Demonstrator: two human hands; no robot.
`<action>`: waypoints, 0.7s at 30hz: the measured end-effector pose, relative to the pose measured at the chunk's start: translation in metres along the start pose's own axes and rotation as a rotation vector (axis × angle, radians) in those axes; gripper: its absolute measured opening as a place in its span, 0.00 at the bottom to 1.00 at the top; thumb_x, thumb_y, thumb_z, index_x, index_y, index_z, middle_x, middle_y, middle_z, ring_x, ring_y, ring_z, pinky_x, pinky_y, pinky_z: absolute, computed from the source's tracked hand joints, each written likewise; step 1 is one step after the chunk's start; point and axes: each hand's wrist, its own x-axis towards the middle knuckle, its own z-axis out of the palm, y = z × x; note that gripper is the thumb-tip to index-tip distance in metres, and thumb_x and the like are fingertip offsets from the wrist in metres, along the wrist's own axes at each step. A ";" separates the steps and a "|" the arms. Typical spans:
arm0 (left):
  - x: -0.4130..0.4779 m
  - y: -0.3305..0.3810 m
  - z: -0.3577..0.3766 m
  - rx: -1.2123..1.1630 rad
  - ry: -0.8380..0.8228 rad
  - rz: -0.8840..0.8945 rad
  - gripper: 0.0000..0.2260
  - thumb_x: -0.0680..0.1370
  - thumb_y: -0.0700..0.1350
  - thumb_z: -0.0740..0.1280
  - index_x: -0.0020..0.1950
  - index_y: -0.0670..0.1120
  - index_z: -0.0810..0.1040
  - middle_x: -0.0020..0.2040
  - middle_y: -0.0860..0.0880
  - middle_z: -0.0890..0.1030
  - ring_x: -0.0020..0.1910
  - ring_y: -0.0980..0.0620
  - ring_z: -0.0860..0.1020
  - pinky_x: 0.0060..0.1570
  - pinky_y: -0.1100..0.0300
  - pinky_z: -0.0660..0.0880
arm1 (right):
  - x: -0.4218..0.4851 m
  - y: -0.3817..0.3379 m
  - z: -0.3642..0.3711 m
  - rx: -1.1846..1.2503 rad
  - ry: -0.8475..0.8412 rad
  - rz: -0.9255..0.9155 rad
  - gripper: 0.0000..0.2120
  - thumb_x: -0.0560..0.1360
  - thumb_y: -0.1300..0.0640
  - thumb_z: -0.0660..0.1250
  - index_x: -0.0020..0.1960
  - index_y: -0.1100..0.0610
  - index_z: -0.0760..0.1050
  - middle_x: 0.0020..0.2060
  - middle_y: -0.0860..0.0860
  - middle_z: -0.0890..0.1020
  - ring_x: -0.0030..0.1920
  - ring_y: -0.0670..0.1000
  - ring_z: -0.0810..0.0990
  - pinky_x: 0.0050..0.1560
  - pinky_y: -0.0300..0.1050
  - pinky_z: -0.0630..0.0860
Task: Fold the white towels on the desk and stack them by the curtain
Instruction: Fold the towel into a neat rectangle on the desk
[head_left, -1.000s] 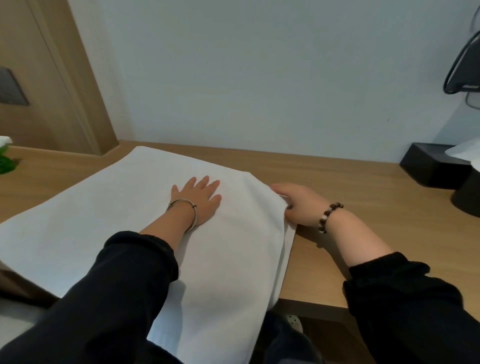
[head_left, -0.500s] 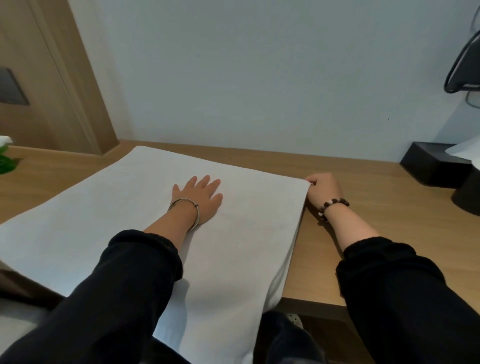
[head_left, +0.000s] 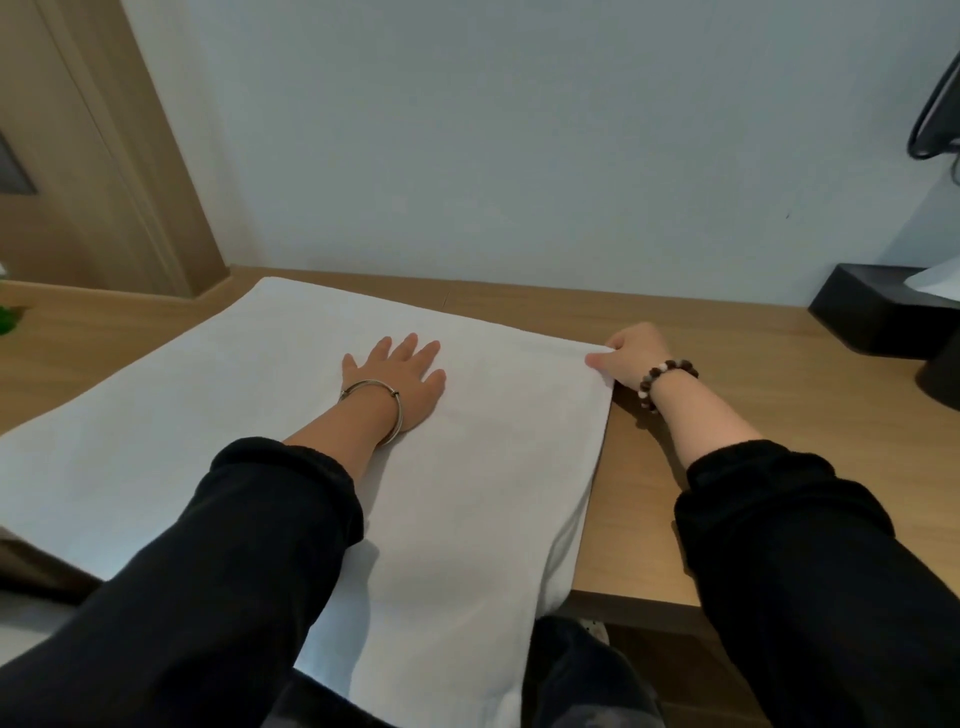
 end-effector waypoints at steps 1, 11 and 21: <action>0.003 0.002 -0.001 -0.003 -0.003 -0.012 0.24 0.80 0.60 0.42 0.77 0.61 0.43 0.78 0.57 0.43 0.77 0.50 0.43 0.72 0.38 0.43 | 0.005 -0.001 0.002 -0.007 0.056 0.011 0.17 0.75 0.51 0.69 0.31 0.56 0.69 0.30 0.50 0.71 0.35 0.52 0.72 0.32 0.41 0.65; 0.066 0.015 -0.009 -0.044 -0.007 -0.145 0.25 0.80 0.58 0.42 0.77 0.59 0.44 0.78 0.56 0.43 0.77 0.48 0.42 0.71 0.36 0.42 | 0.008 -0.046 0.020 -0.297 0.119 -0.415 0.13 0.78 0.61 0.57 0.60 0.55 0.75 0.60 0.54 0.75 0.60 0.55 0.72 0.55 0.45 0.68; 0.077 0.022 -0.018 -0.022 0.018 -0.048 0.23 0.82 0.51 0.45 0.77 0.51 0.51 0.79 0.49 0.47 0.77 0.46 0.46 0.72 0.39 0.47 | -0.004 -0.021 0.044 -0.595 -0.162 -0.420 0.24 0.82 0.47 0.45 0.77 0.51 0.50 0.77 0.49 0.52 0.76 0.51 0.50 0.72 0.59 0.53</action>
